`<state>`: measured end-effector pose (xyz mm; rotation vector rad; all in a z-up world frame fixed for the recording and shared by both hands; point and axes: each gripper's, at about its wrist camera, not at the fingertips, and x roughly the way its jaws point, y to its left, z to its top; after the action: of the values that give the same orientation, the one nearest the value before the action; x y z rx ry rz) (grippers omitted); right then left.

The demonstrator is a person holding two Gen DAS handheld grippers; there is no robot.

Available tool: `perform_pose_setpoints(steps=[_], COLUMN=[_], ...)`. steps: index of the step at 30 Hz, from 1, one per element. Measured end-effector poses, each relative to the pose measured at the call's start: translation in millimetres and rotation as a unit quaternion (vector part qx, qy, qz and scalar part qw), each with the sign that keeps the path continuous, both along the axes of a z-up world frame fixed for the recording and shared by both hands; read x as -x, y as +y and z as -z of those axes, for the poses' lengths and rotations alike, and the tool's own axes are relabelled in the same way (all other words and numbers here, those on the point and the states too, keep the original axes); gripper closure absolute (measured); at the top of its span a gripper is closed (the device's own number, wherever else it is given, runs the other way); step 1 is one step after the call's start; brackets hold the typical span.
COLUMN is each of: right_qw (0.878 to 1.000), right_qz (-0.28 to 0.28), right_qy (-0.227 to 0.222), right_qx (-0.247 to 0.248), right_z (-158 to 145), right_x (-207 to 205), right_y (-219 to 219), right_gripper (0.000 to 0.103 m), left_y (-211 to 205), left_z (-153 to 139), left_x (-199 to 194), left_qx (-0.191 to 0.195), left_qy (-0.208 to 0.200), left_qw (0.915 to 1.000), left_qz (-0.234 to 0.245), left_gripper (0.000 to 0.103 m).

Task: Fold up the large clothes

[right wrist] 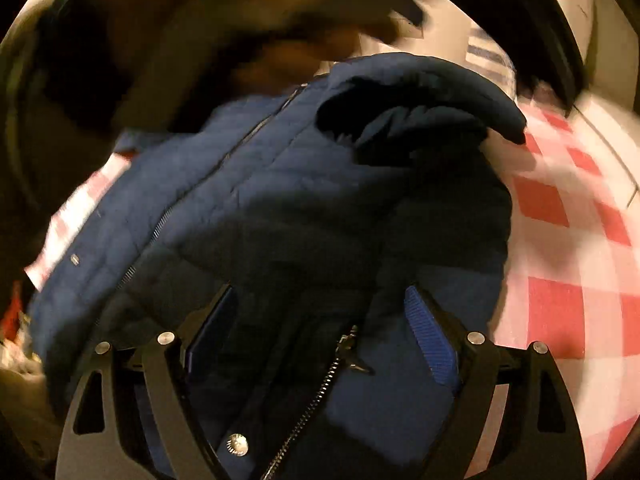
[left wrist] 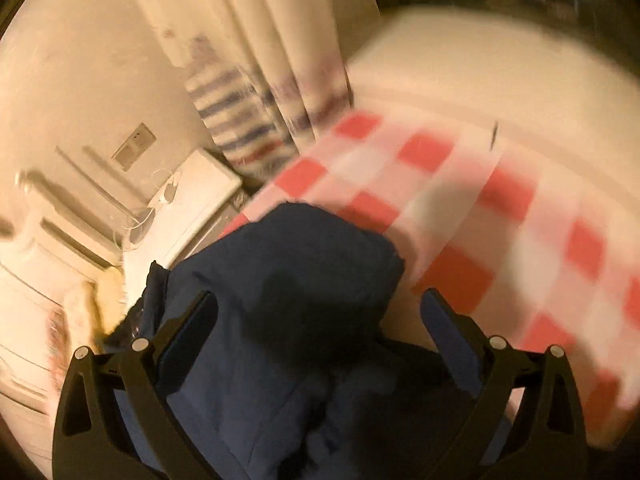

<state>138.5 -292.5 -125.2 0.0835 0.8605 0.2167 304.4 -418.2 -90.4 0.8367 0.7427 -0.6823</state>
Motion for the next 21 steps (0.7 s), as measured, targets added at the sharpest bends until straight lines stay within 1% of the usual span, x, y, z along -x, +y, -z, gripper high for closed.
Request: perform_pose_setpoints(steps=[2, 3, 4, 5, 6, 7, 8, 9, 10, 11, 13, 14, 16, 17, 18, 19, 20, 21], right_qw=[1.000, 1.000, 1.000, 1.000, 1.000, 1.000, 1.000, 1.000, 1.000, 1.000, 1.000, 1.000, 0.999, 0.999, 0.999, 0.999, 0.999, 0.999], right_qz=[-0.005, -0.005, -0.003, -0.002, -0.002, -0.002, -0.002, -0.002, -0.002, -0.002, -0.002, -0.002, -0.001, -0.001, 0.000, 0.001, 0.002, 0.003], right_qy=[-0.001, 0.000, 0.004, 0.007, 0.008, 0.009, 0.010, 0.009, 0.009, 0.009, 0.008, 0.007, 0.006, 0.006, 0.005, 0.004, 0.003, 0.003], right_qx=[0.009, 0.009, 0.004, -0.002, -0.009, -0.016, -0.019, -0.022, -0.023, -0.024, -0.026, -0.027, -0.031, -0.033, -0.035, -0.036, -0.036, -0.034], right_z=[4, 5, 6, 7, 7, 8, 8, 8, 8, 7, 7, 6, 7, 8, 8, 7, 7, 7], right_x=[-1, -2, -3, -5, -5, -6, -7, -7, -8, -5, -5, -4, -2, -2, -2, 1, 3, 2], right_y=[3, 2, 0, -2, -4, -7, -8, -9, -10, -10, -10, -9, -12, -12, -13, -12, -13, -11], right_gripper=[0.020, 0.020, 0.020, 0.020, 0.020, 0.020, 0.020, 0.020, 0.020, 0.020, 0.020, 0.020, 0.020, 0.020, 0.020, 0.020, 0.020, 0.020], left_y=[-6, -8, -7, -4, -1, 7, 20, 26, 45, 66, 109, 143, 195, 232, 257, 291, 313, 333], left_z=[24, 31, 36, 36, 32, 21, 2, -9, -28, -45, -71, -83, -92, -93, -90, -80, -71, -59], left_x=[-5, -5, -6, -7, -10, -14, -18, -22, -28, -36, -47, -54, -61, -61, -64, -67, -68, -70], left_qx=[-0.044, -0.059, -0.070, -0.070, -0.052, -0.017, 0.030, 0.055, 0.104, 0.151, 0.224, 0.261, 0.299, 0.317, 0.324, 0.323, 0.322, 0.321], left_qy=[0.008, -0.008, -0.036, -0.053, -0.047, -0.036, -0.036, -0.036, -0.026, -0.011, 0.010, 0.015, 0.019, 0.022, 0.022, 0.027, 0.039, 0.057], left_qw=[0.9990, 0.9982, 0.9969, 0.9962, 0.9975, 0.9991, 0.9984, 0.9969, 0.9922, 0.9848, 0.9671, 0.9541, 0.9362, 0.9263, 0.9208, 0.9150, 0.9104, 0.9048], left_qz=[0.006, 0.007, 0.005, 0.000, -0.006, -0.013, -0.031, -0.043, -0.064, -0.085, -0.121, -0.147, -0.183, -0.202, -0.217, -0.240, -0.257, -0.274], left_gripper=[0.014, 0.019, 0.037, 0.049, 0.057, 0.071, 0.076, 0.078, 0.079, 0.080, 0.080, 0.080, 0.080, 0.080, 0.080, 0.077, 0.064, 0.054])
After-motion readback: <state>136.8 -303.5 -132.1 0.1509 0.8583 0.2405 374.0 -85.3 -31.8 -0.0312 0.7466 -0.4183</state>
